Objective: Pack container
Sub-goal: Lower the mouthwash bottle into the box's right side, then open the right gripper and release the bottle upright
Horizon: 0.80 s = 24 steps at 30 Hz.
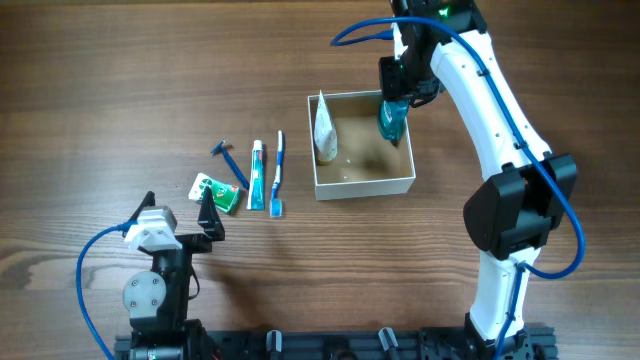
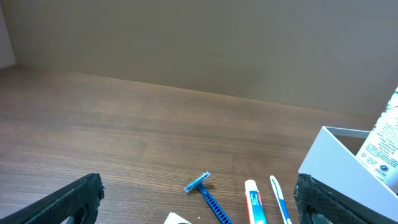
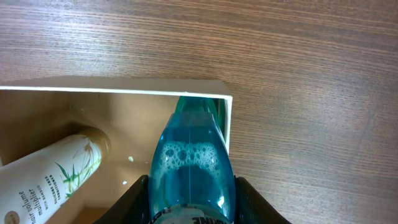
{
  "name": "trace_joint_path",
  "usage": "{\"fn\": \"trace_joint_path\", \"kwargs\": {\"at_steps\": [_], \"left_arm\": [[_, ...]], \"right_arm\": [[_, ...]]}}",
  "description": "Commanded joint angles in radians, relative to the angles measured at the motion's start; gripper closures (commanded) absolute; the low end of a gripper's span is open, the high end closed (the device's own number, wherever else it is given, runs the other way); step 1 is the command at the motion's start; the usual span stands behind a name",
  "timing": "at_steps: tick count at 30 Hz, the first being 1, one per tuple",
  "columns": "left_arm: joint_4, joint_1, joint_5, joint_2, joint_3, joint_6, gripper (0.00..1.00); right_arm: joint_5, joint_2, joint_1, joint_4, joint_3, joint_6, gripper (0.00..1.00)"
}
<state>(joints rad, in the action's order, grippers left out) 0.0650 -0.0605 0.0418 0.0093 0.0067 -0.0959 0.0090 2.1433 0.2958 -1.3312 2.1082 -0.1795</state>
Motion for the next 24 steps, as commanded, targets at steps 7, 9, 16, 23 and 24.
{"fn": "trace_joint_path", "kwargs": {"at_steps": [7,9,16,23,24], "left_arm": [[0.010,0.005,-0.010,-0.003,-0.001,-0.017,0.00],[0.010,0.005,-0.010,-0.003,-0.001,-0.017,0.00],[0.010,0.005,-0.010,-0.003,-0.001,-0.017,0.00],[0.010,0.005,-0.009,-0.003,-0.001,-0.017,0.00],[0.010,0.005,-0.010,-0.003,-0.001,-0.017,0.00]], "right_arm": [[0.014,0.028,0.002,-0.001,0.010,-0.006,0.67],[0.014,0.028,0.002,-0.001,0.010,-0.006,0.64],[0.014,0.028,0.002,0.000,0.010,-0.004,0.57],[0.014,0.028,0.002,0.000,0.010,-0.003,0.41],[0.014,0.028,0.002,0.000,0.010,-0.003,0.41]]}}
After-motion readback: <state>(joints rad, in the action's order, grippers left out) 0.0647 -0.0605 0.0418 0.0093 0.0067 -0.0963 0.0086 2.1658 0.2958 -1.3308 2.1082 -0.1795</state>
